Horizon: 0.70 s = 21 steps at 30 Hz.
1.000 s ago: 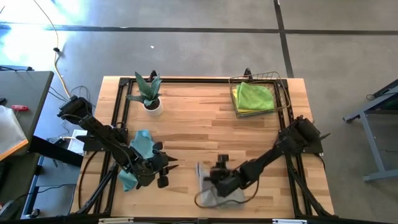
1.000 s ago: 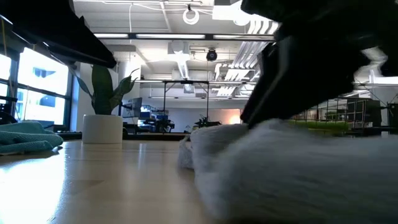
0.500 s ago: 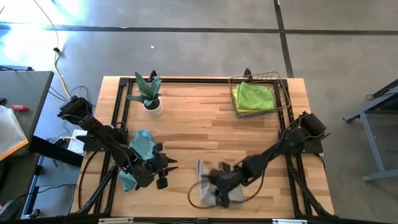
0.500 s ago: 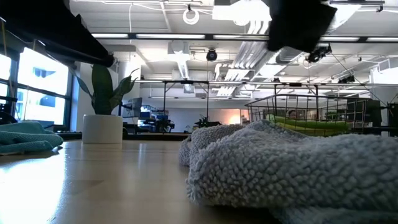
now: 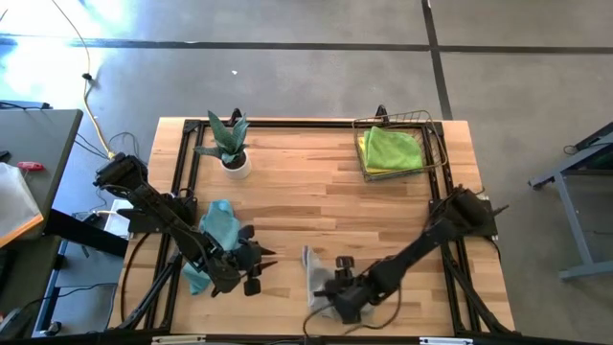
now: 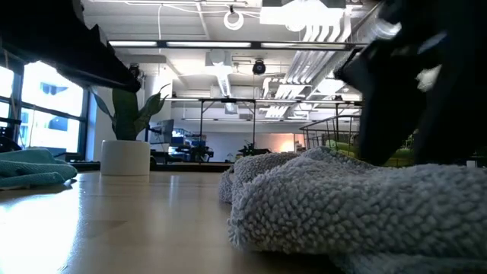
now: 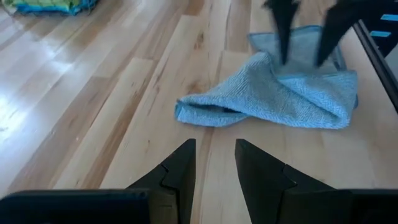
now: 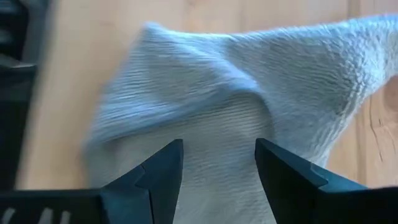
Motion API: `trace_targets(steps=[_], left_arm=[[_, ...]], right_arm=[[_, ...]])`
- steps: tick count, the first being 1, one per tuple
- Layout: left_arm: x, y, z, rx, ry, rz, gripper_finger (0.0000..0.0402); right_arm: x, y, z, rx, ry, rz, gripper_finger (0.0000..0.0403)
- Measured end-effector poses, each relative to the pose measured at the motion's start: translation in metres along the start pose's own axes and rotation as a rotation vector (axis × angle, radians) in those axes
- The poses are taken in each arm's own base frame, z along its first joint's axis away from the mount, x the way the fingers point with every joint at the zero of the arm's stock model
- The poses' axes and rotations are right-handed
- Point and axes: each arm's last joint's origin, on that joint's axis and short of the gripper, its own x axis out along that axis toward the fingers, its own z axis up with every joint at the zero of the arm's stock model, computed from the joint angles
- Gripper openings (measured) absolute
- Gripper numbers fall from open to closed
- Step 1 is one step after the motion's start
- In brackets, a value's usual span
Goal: Fold microfiber towels
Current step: Fold the gray towel
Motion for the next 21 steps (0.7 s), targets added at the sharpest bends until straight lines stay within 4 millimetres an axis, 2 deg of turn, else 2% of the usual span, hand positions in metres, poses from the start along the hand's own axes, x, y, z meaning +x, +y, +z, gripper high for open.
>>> trace_targets(steps=[5, 9, 15, 21], left_arm=[[0.000, -0.002, 0.003, 0.042, -0.027, -0.017, 0.0103], [-0.001, -0.004, 0.007, 0.068, -0.053, -0.043, 0.0103], [-0.001, -0.005, 0.008, 0.076, -0.059, -0.045, 0.0103], [-0.001, -0.004, 0.007, 0.089, -0.052, -0.041, 0.0103]], right_arm=[[0.025, -0.025, 0.004, 0.059, 0.067, -0.020, 0.0193], [0.032, -0.050, 0.012, 0.063, 0.091, -0.049, 0.0193], [0.040, -0.098, 0.028, -0.022, 0.083, -0.101, 0.0193], [0.045, -0.152, 0.039, 0.003, 0.065, -0.182, 0.0193]])
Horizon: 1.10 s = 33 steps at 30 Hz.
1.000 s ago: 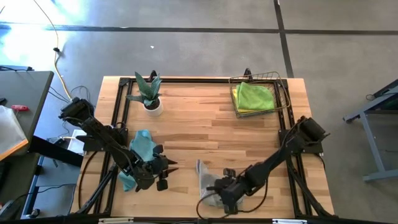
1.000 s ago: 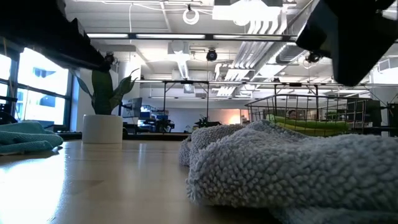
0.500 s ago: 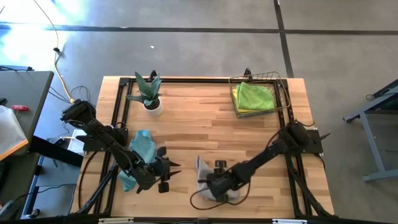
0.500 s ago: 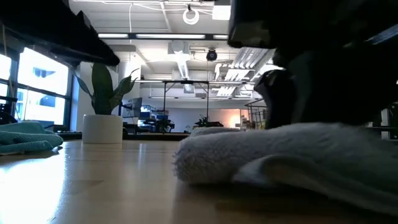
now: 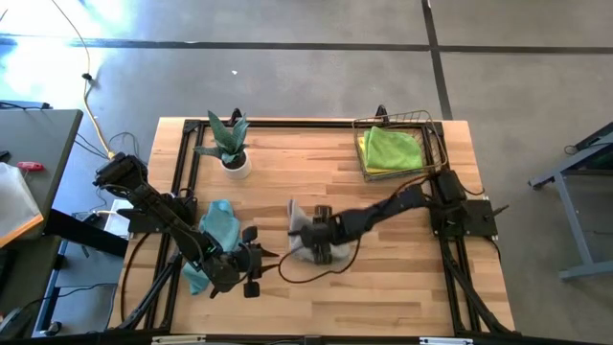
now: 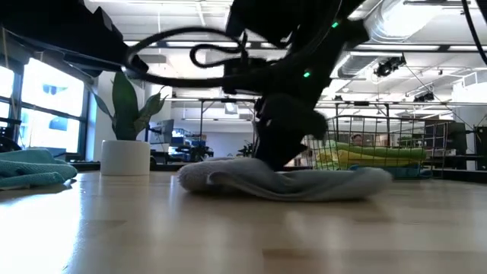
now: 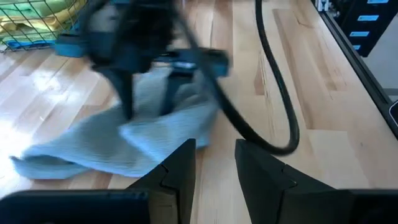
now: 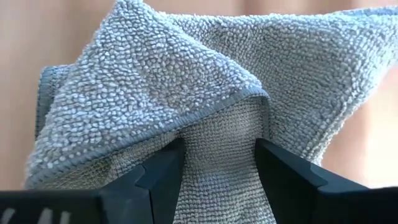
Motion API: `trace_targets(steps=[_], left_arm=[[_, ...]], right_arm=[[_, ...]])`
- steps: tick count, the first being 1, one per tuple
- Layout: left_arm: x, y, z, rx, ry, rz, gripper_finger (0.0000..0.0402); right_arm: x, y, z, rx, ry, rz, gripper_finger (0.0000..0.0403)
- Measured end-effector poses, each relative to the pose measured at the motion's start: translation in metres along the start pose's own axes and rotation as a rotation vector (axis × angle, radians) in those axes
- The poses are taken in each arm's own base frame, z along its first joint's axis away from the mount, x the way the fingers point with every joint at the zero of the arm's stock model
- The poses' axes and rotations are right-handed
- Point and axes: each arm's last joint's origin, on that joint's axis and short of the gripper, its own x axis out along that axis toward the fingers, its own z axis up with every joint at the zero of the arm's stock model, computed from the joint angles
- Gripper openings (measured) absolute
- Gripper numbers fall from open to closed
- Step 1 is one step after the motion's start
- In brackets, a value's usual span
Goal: Fold microfiber towels
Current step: Fold the gray towel
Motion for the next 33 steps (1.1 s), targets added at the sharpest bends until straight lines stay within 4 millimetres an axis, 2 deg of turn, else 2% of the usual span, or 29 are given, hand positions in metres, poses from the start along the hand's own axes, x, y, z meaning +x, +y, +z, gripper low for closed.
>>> trace_targets(steps=[6, 13, 22, 33], left_arm=[[0.000, 0.000, 0.000, 0.001, 0.001, 0.001, 0.0103], [0.000, 0.000, 0.000, 0.000, 0.000, 0.001, 0.0103], [0.000, 0.000, 0.000, -0.028, 0.000, 0.000, 0.0103], [0.000, 0.000, 0.000, -0.035, -0.001, 0.000, 0.0103]], right_arm=[[0.009, -0.041, 0.003, 0.162, 0.015, -0.055, 0.0193], [0.014, -0.067, 0.005, 0.333, -0.008, -0.077, 0.0193], [0.017, -0.083, 0.009, 0.480, -0.052, -0.087, 0.0193], [0.017, -0.086, 0.009, 0.488, -0.053, -0.090, 0.0193]])
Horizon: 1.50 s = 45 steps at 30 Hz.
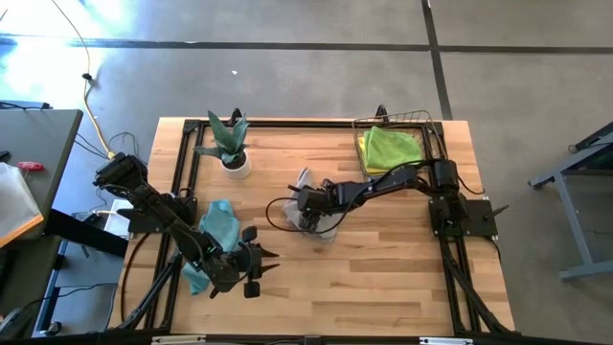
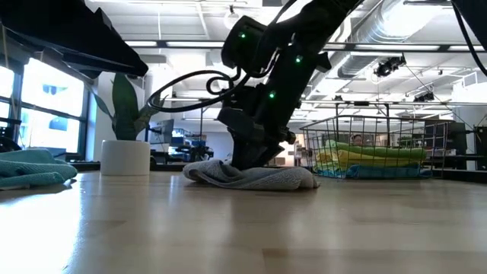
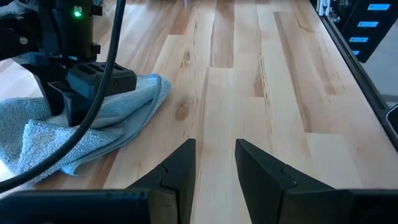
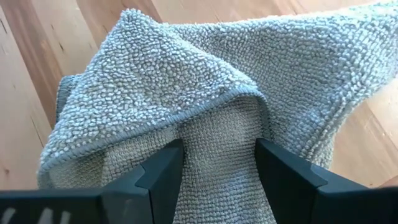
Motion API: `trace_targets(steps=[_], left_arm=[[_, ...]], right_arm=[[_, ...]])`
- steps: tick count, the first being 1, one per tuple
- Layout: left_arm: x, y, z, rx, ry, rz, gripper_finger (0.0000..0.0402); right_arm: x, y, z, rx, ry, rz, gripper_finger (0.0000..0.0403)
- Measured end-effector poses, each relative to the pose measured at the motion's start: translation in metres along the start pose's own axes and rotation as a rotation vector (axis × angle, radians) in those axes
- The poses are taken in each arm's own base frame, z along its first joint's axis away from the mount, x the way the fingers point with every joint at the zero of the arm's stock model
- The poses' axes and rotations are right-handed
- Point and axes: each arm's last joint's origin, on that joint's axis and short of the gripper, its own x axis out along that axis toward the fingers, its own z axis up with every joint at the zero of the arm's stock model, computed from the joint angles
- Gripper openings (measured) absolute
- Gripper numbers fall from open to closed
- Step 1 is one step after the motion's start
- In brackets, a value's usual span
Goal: Fold microfiber towels
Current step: Fold the gray towel
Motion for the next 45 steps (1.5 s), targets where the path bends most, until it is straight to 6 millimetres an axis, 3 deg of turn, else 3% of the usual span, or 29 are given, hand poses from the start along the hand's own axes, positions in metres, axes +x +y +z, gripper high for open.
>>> trace_targets(steps=[18, 30, 35, 40, 45], left_arm=[[0.001, 0.001, 0.001, 0.038, -0.002, 0.008, 0.0103], [0.001, 0.004, 0.004, 0.015, -0.068, 0.110, 0.0103], [0.004, 0.009, 0.006, -0.085, -0.100, 0.182, 0.0103], [0.014, 0.026, 0.006, -0.138, -0.062, 0.264, 0.0103], [0.036, 0.053, 0.002, -0.193, -0.006, 0.390, 0.0103]], right_arm=[[-0.001, 0.001, 0.002, 0.021, -0.015, 0.010, 0.0193], [-0.005, 0.004, 0.018, -0.002, -0.165, 0.067, 0.0193], [-0.041, -0.002, 0.023, -0.083, -0.137, 0.050, 0.0193], [-0.078, 0.000, 0.012, -0.164, -0.075, -0.042, 0.0193], [-0.091, 0.009, -0.010, -0.271, 0.000, -0.202, 0.0193]])
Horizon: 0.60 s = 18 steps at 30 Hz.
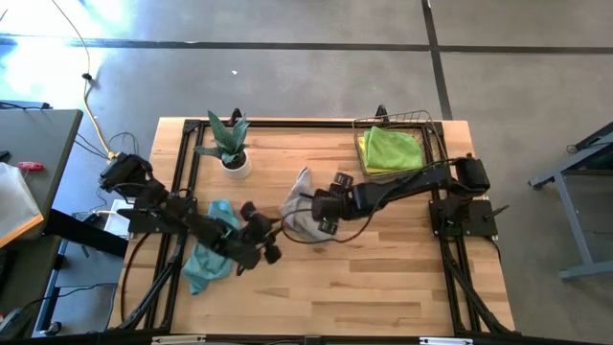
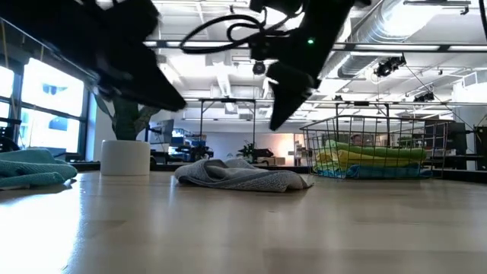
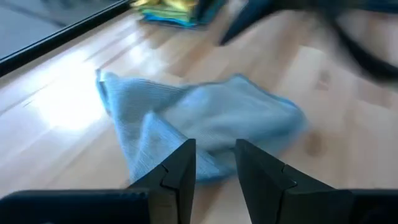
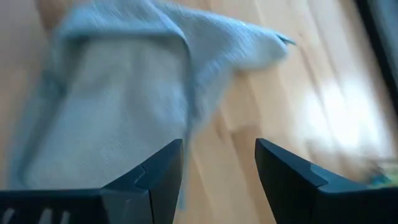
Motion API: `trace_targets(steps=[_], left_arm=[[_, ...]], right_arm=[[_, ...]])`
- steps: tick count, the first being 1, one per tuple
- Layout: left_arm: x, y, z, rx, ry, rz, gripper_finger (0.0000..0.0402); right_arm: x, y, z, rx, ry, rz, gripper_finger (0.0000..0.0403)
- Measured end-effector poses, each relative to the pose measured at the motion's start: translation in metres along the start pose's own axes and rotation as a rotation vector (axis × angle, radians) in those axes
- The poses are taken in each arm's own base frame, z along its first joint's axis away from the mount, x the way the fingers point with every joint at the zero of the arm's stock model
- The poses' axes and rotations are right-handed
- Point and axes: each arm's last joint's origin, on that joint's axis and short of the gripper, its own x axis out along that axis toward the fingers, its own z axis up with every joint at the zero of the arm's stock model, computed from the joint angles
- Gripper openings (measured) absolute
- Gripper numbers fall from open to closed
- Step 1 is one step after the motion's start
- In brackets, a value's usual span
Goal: Fold microfiber towels
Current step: Fold the gray towel
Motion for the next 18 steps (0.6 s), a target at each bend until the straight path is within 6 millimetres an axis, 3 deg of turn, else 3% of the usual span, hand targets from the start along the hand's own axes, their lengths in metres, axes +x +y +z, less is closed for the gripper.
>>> trace_targets(steps=[6, 11, 18], left_arm=[[0.038, 0.013, -0.007, -0.078, 0.126, 0.030, 0.0103], [0.060, 0.017, -0.015, -0.122, 0.199, 0.001, 0.0103], [0.068, 0.015, -0.012, -0.178, 0.164, -0.022, 0.0103]], right_arm=[[-0.003, 0.010, -0.026, -0.073, 0.122, -0.226, 0.0193], [-0.006, -0.005, -0.051, -0.061, 0.237, -0.391, 0.0183], [0.004, -0.030, -0.097, 0.149, 0.208, -0.346, 0.0148]])
